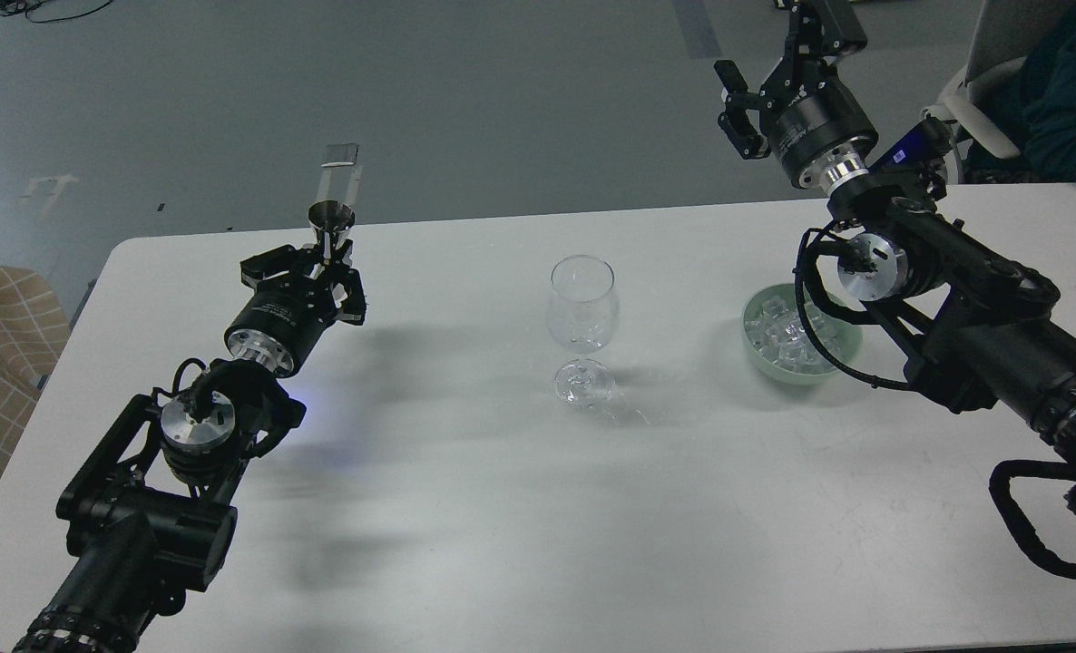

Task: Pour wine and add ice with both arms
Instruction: 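Close the left gripper around the jigger and lift it, then carry the jigger with the left gripper over the wine glass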

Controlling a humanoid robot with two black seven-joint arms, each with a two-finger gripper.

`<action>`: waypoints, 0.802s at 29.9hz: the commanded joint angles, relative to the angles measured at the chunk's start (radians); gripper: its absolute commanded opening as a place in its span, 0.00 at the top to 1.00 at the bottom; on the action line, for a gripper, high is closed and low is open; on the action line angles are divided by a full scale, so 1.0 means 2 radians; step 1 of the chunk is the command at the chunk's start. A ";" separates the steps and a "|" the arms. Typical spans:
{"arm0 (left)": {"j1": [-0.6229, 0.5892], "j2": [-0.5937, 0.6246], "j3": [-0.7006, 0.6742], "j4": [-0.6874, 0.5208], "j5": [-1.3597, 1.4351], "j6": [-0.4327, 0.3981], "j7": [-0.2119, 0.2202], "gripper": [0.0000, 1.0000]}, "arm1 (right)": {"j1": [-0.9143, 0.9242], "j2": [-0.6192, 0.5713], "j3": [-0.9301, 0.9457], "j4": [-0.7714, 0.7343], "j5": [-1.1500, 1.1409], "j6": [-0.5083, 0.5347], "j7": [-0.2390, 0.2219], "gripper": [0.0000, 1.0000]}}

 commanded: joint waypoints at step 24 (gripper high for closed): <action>-0.023 0.055 0.079 -0.188 0.002 0.161 0.012 1.00 | -0.064 -0.035 0.000 0.005 0.000 0.000 0.000 0.00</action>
